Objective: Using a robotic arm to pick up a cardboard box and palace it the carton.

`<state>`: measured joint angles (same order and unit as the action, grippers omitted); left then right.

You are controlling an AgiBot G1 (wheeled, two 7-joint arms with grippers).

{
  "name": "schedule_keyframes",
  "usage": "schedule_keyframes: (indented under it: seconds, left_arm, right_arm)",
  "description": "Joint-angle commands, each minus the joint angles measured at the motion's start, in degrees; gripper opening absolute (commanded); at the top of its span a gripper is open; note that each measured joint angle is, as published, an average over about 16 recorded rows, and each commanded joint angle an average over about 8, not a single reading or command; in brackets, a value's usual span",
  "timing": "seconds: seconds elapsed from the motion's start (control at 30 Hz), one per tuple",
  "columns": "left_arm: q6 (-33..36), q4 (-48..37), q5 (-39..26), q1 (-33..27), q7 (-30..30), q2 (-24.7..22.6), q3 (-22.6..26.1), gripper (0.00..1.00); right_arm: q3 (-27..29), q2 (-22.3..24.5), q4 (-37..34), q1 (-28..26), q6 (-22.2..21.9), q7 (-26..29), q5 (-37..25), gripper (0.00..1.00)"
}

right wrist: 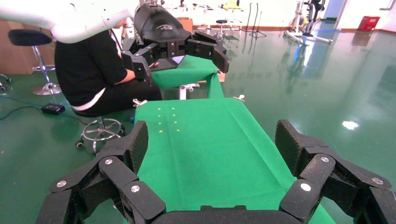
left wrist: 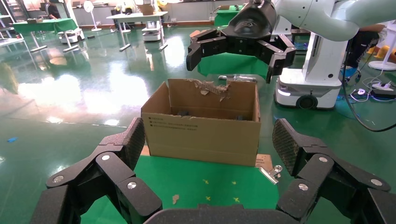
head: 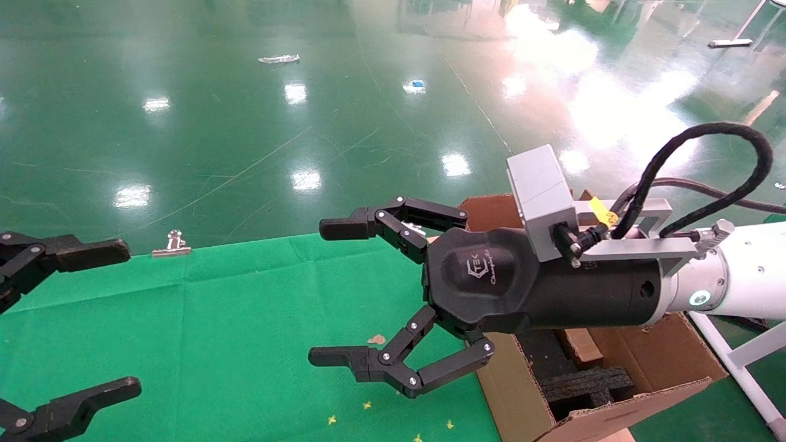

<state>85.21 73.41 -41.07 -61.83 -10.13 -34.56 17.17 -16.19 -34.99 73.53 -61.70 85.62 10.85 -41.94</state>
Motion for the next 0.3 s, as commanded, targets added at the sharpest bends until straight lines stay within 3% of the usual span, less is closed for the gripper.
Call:
schedule_keyframes:
  seconds: [0.03,0.3]
  left_arm:
    - [0.0,0.0,0.0,0.0,0.0,0.0,0.0,1.00]
    - [0.0,0.0,0.0,0.0,0.0,0.0,0.0,1.00]
  right_arm:
    - [0.0,0.0,0.0,0.0,0.0,0.0,0.0,1.00]
    - [0.0,0.0,0.0,0.0,0.0,0.0,0.0,1.00]
